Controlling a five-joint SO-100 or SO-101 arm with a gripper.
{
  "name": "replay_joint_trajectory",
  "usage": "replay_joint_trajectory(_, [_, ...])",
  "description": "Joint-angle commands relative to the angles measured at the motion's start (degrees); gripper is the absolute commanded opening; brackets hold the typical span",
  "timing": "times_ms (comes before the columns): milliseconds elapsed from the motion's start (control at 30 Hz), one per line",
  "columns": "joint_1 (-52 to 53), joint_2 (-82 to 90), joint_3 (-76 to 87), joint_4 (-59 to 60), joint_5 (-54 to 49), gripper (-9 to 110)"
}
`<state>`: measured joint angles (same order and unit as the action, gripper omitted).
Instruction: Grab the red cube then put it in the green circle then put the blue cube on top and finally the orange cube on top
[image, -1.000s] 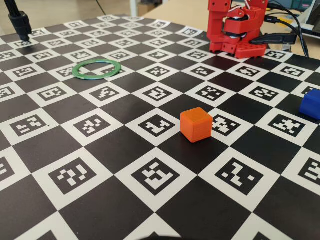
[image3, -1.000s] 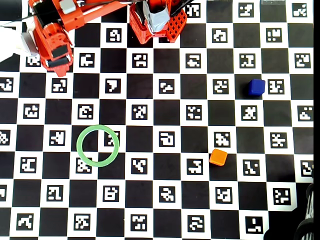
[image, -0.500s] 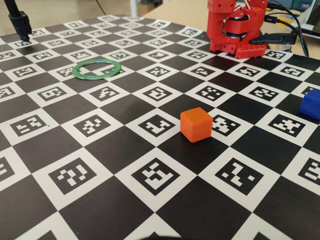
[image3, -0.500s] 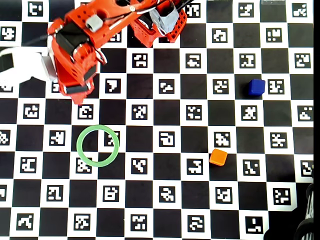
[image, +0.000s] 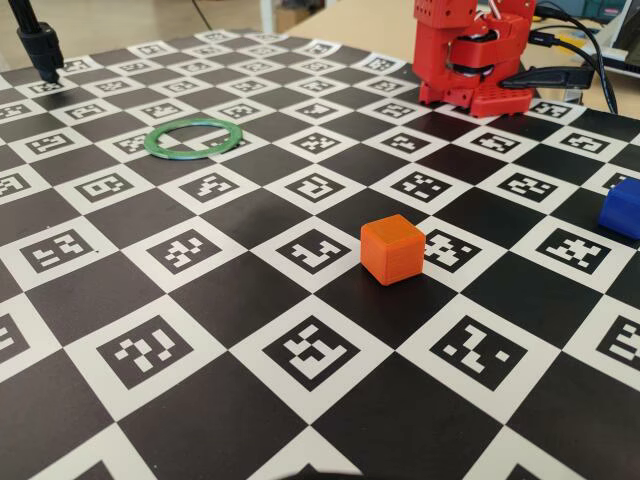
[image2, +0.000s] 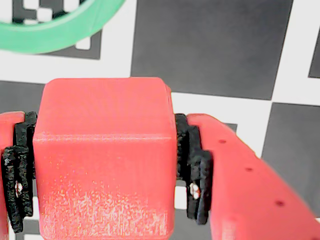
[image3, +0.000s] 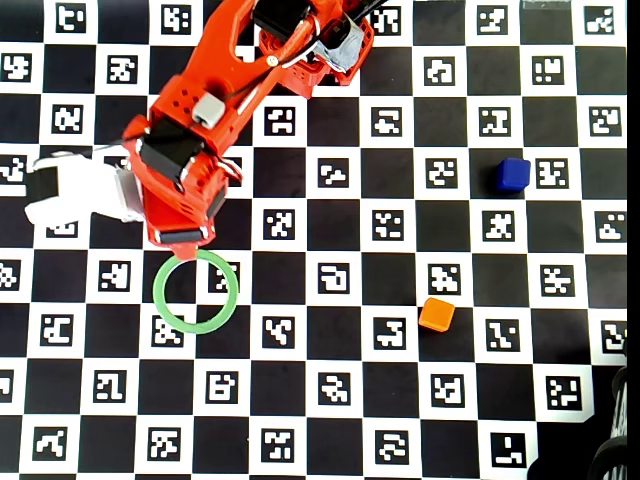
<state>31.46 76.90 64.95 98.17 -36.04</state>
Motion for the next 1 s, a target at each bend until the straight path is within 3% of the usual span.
replay_joint_trajectory(0, [-1.1, -0.2, -5.2, -2.2, 1.9, -2])
replay_joint_trajectory(967, [-3.3, -11.5, -2.6, -18.2, 4.7, -2])
